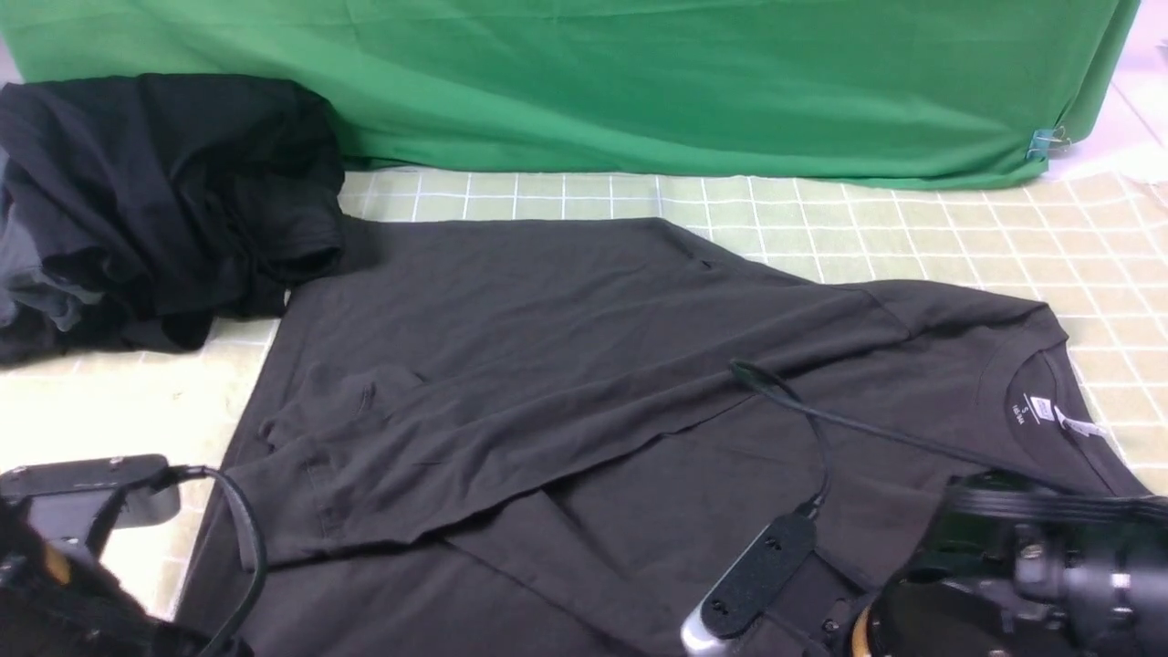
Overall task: Fold a long-sleeved shirt over a green coffee tablecloth.
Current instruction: 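Fold the black garment in half by bringing its near edge over to the far edge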
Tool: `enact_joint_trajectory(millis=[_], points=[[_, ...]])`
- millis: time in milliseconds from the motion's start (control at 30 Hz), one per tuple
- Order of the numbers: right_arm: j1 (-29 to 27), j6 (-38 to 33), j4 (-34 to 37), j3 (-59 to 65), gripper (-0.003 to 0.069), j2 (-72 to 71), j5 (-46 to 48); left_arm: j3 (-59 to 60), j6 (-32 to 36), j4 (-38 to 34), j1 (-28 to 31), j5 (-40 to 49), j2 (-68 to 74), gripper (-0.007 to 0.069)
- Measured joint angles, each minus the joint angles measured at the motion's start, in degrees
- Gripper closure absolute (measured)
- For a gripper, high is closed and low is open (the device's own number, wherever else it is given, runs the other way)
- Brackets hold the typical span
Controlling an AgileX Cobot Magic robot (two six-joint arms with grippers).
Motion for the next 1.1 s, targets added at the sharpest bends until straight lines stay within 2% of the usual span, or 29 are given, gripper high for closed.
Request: enact_joint_trajectory(millis=[267, 367, 500, 533, 633, 733, 933, 1100], points=[[0.0, 0.4, 2.3, 0.0, 0.0628, -15.2, 7.6, -1.1, -0.4, 0.0, 0.0, 6.1, -12.4, 0.0611], [-0.3, 4.6, -0.9, -1.4, 0.0628, -22.4, 8.1, -5.8, -2.8, 4.1, 0.0, 7.1, -13.9, 0.0611], [-3.1, 5.9, -5.3, -6.6, 0.0628, -23.9, 9.5, -13.2, -4.7, 8.4, 0.0, 6.5, -10.4, 0.0611], [-6.1, 4.2, -6.2, -10.5, 0.0628, -22.7, 9.7, -18.6, -5.0, 9.3, 0.0, 5.4, -6.4, 0.0611], [-9.5, 1.8, -6.8, -14.0, 0.0628, -20.3, 9.7, -23.9, -5.0, 10.0, 0.0, 4.2, -0.7, 0.0611], [-15.7, -2.8, -6.9, -19.8, 0.0628, -13.7, 8.7, -33.1, -5.0, 11.2, 0.1, 2.8, 9.2, 0.0611], [-21.7, -6.3, -6.9, -28.7, 0.0628, -1.3, 5.4, -46.1, -3.1, 10.4, 4.3, 2.3, 24.6, 0.0611], [-24.1, -8.9, -6.6, -39.4, 0.0628, 11.4, 1.1, -57.1, -1.3, 8.4, 9.4, 1.9, 38.3, 0.0611]])
